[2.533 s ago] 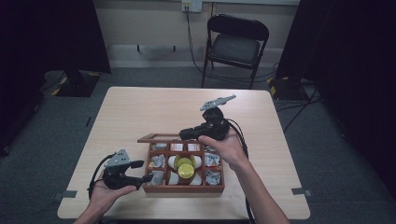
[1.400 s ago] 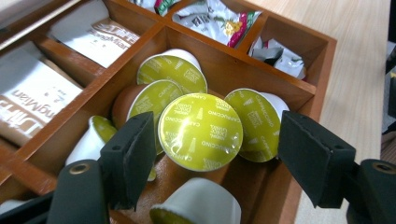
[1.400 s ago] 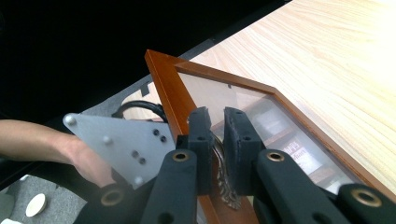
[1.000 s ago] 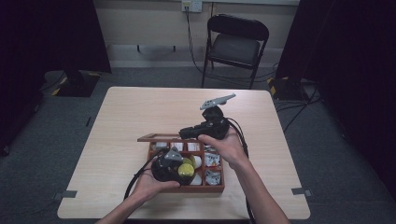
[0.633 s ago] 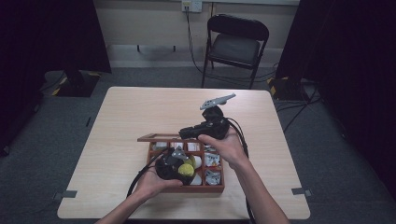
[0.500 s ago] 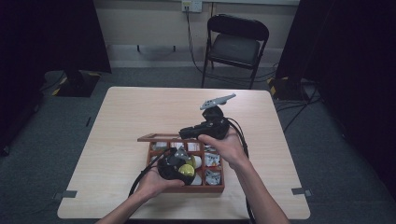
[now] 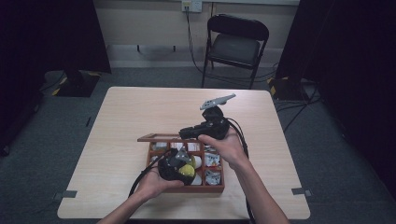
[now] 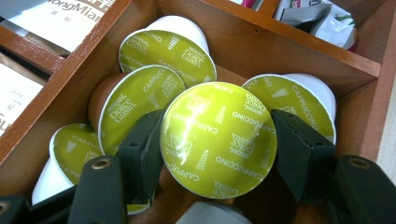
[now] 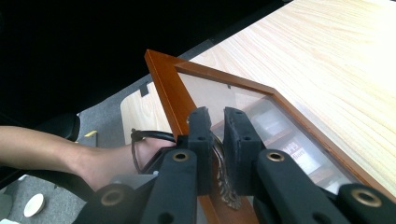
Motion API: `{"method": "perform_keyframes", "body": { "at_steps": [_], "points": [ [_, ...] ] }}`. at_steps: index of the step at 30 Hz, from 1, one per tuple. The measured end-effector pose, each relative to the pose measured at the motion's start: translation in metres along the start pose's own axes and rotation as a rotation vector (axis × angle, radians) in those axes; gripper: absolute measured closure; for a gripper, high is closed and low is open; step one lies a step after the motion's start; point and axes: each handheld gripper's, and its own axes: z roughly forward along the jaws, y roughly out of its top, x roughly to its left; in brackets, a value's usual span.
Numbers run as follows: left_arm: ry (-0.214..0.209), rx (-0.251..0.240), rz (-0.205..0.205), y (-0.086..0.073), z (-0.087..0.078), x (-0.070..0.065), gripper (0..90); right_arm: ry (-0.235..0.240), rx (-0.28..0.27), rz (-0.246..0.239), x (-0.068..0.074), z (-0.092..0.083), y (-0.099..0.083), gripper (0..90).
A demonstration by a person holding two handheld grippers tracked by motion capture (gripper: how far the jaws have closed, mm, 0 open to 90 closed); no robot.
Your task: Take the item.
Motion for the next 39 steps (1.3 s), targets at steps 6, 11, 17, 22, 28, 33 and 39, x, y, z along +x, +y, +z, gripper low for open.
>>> {"method": "perform_keyframes", "body": {
  "at_steps": [6, 11, 17, 22, 28, 33, 39],
  "points": [
    [0.008, -0.002, 0.011, 0.000, 0.000, 0.000, 38.0, 0.000, 0.000, 0.000, 0.000, 0.000, 0.000, 81.9],
    [0.012, 0.003, 0.020, -0.002, -0.002, 0.000, 38.1, 0.001, 0.000, 0.001, 0.000, 0.000, 0.000, 81.8],
    [0.023, -0.015, 0.019, -0.002, -0.005, -0.003, 38.1, 0.001, 0.000, 0.001, 0.000, 0.000, 0.000, 81.9],
    [0.026, -0.024, 0.038, -0.001, -0.008, -0.009, 38.1, 0.002, 0.000, 0.001, 0.000, 0.000, 0.000, 81.9],
    [0.033, -0.031, 0.029, -0.002, -0.015, -0.013, 38.2, 0.002, 0.000, 0.001, 0.000, 0.000, 0.000, 81.9],
    [0.026, -0.057, 0.021, -0.005, -0.020, -0.017, 38.2, 0.001, 0.001, 0.001, 0.000, 0.000, 0.000, 81.9],
    [0.023, -0.085, 0.021, -0.005, -0.029, -0.017, 38.1, 0.002, 0.000, 0.002, 0.000, 0.000, 0.000, 81.9]
  ]
}}
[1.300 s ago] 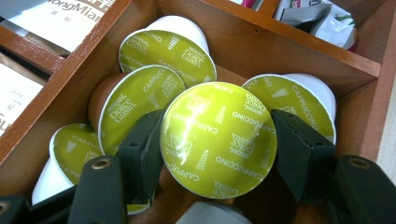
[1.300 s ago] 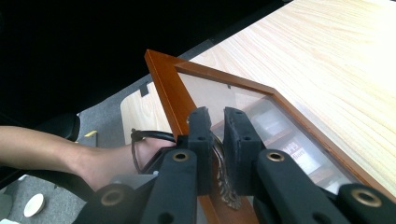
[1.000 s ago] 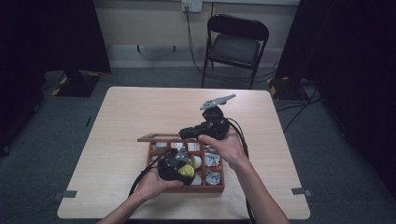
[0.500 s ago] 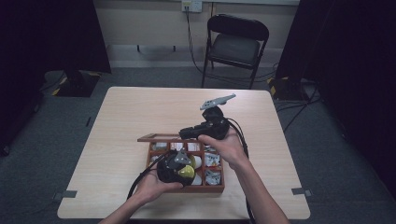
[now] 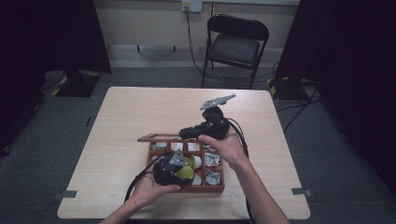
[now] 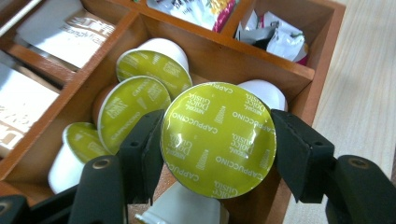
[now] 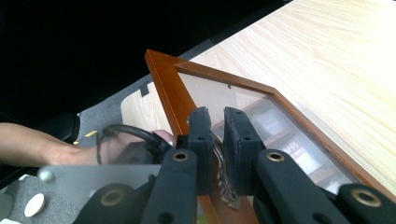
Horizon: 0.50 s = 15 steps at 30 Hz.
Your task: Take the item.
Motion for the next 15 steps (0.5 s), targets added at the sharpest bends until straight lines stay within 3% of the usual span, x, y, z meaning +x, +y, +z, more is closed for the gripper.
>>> {"method": "perform_keyframes", "body": {
  "at_steps": [10, 15],
  "points": [
    [0.014, -0.058, -0.026, -0.008, -0.012, -0.006, 38.2, -0.003, 0.000, -0.001, 0.000, 0.000, 0.000, 81.9],
    [-0.013, -0.103, -0.040, -0.008, -0.019, -0.005, 38.2, -0.003, 0.000, -0.001, 0.001, 0.000, 0.000, 81.9]
  ]
}}
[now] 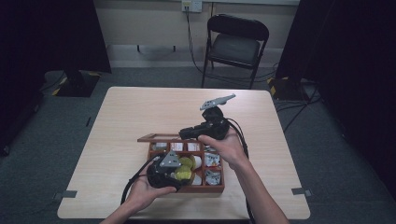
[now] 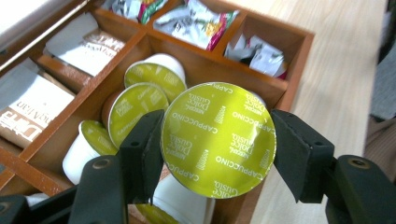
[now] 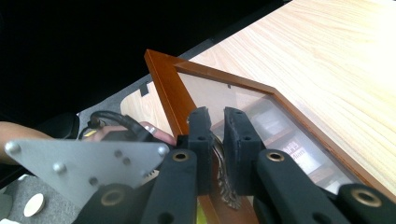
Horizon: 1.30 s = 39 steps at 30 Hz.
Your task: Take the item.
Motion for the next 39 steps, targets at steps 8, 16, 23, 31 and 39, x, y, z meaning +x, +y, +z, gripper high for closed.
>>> {"method": "perform_keyframes", "body": {
  "at_steps": [8, 16, 23, 31, 39],
  "points": [
    [0.018, -0.027, 0.015, -0.002, -0.017, 0.001, 38.2, 0.001, -0.001, 0.001, 0.000, 0.000, 0.000, 81.9],
    [0.033, -0.073, -0.012, -0.015, -0.035, 0.009, 38.2, 0.003, 0.000, 0.002, 0.000, 0.000, -0.001, 81.8],
    [0.023, -0.090, -0.037, -0.026, -0.044, 0.014, 38.2, 0.002, 0.000, 0.001, 0.000, 0.000, -0.002, 81.8],
    [0.024, -0.086, -0.060, -0.031, -0.050, 0.022, 38.2, 0.002, -0.001, 0.000, 0.000, 0.000, -0.002, 81.9],
    [0.024, -0.098, -0.069, -0.034, -0.060, 0.024, 38.2, 0.003, -0.001, -0.001, 0.000, 0.000, -0.001, 81.9]
  ]
}}
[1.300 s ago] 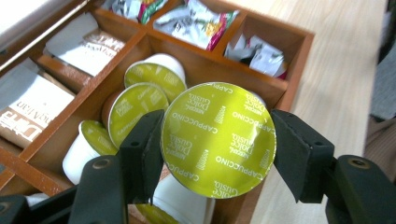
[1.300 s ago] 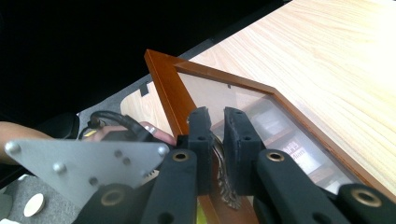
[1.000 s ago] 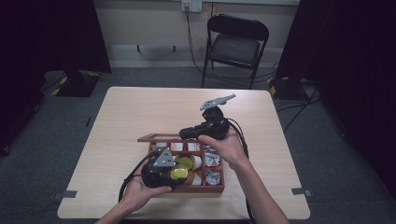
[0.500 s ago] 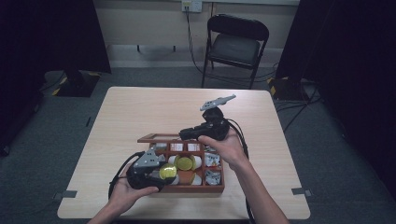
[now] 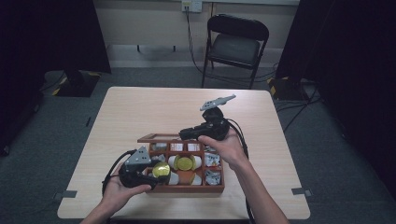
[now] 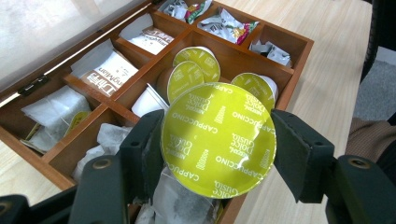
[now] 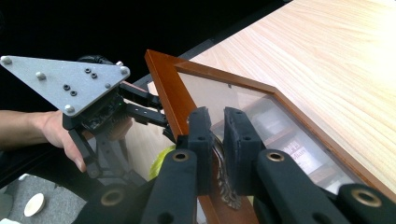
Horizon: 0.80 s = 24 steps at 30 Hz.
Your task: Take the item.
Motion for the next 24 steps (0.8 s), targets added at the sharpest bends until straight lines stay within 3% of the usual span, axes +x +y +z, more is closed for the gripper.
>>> {"method": "perform_keyframes", "body": {
  "at_steps": [5, 11, 24],
  "points": [
    [0.019, -0.004, -0.018, -0.007, -0.005, 0.008, 38.2, 0.000, 0.000, 0.001, 0.000, 0.000, 0.000, 81.9],
    [0.039, -0.011, -0.071, -0.015, -0.012, 0.023, 38.2, -0.001, 0.000, 0.000, 0.000, 0.000, 0.000, 81.8],
    [0.079, -0.019, -0.112, -0.021, -0.025, 0.044, 38.2, -0.001, -0.001, 0.000, 0.000, 0.000, 0.000, 81.9]
  ]
}}
